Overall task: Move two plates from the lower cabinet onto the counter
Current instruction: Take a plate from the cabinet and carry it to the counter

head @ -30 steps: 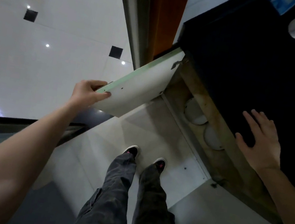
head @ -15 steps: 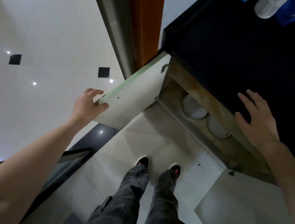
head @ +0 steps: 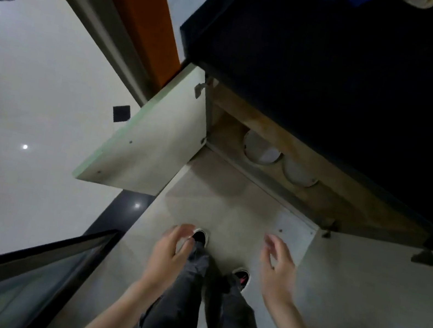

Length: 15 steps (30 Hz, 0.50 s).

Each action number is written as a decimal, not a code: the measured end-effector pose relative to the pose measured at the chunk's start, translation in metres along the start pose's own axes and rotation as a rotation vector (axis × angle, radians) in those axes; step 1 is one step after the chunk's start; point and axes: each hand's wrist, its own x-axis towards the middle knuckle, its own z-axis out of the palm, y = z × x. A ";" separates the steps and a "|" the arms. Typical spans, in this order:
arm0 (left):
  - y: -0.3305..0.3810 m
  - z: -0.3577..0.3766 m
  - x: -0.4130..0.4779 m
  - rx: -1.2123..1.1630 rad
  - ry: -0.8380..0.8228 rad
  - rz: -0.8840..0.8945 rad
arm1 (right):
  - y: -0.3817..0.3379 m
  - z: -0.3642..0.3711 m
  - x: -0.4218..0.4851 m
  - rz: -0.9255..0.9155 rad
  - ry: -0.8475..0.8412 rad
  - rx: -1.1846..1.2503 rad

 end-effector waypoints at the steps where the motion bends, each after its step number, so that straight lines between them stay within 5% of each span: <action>1: -0.013 0.014 0.004 -0.010 -0.002 -0.019 | 0.020 0.007 0.004 0.050 0.004 0.044; 7: -0.117 0.108 0.109 -0.021 -0.022 -0.037 | 0.161 0.058 0.113 0.156 0.053 0.168; 15: -0.228 0.232 0.355 -0.067 -0.066 0.058 | 0.295 0.136 0.340 -0.029 0.184 0.241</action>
